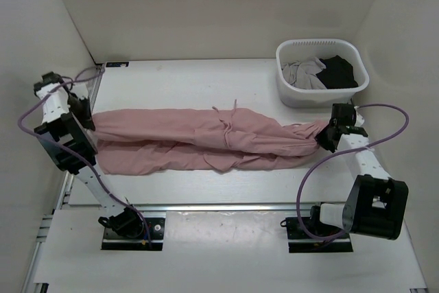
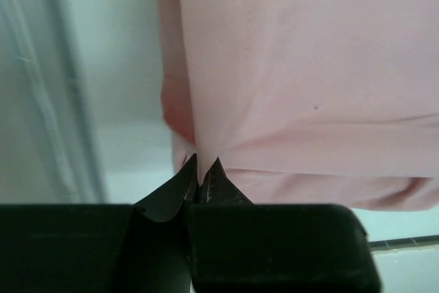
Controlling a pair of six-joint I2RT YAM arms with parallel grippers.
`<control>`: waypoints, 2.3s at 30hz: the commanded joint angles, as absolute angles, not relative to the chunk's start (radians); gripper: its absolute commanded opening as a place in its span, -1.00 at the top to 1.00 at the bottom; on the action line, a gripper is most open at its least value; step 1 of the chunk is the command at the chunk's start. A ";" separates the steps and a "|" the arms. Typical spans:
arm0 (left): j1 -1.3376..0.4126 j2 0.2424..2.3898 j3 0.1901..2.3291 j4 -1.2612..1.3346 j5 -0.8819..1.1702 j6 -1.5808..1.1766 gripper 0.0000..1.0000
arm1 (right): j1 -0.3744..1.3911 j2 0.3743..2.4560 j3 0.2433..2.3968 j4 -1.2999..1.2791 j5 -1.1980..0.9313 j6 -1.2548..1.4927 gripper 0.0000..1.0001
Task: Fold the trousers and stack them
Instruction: Fold the trousers
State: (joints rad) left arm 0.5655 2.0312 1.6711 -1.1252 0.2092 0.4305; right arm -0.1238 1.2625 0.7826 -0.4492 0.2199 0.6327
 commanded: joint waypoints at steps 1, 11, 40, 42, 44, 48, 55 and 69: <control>0.583 1.986 1.964 -1.245 0.150 0.508 0.72 | -0.130 1.272 0.793 -0.482 0.299 0.640 1.00; 0.603 1.852 1.742 -1.319 -0.040 0.649 0.72 | -0.169 1.302 0.793 -0.538 0.318 0.649 1.00; 0.684 1.844 1.177 -1.132 -0.034 0.678 0.41 | 0.107 0.872 0.841 -0.592 -0.010 0.283 -0.87; 0.684 1.855 1.177 -1.132 -0.034 0.669 0.41 | 0.291 1.059 0.926 -0.636 -0.086 0.191 -0.81; 0.684 1.864 1.199 -1.132 -0.034 0.669 0.41 | 0.519 1.197 1.027 -0.719 0.018 0.102 -0.81; 0.684 1.882 1.227 -1.141 -0.034 0.669 0.41 | 0.724 1.508 1.227 -0.721 0.121 -0.070 -0.87; 0.684 1.873 1.261 -1.150 -0.034 0.660 0.41 | 0.828 1.712 1.331 -0.690 -0.040 -0.130 -0.93; 0.675 1.882 1.279 -1.169 -0.005 0.629 0.41 | 0.882 1.651 1.352 -0.839 -0.054 -0.224 -0.90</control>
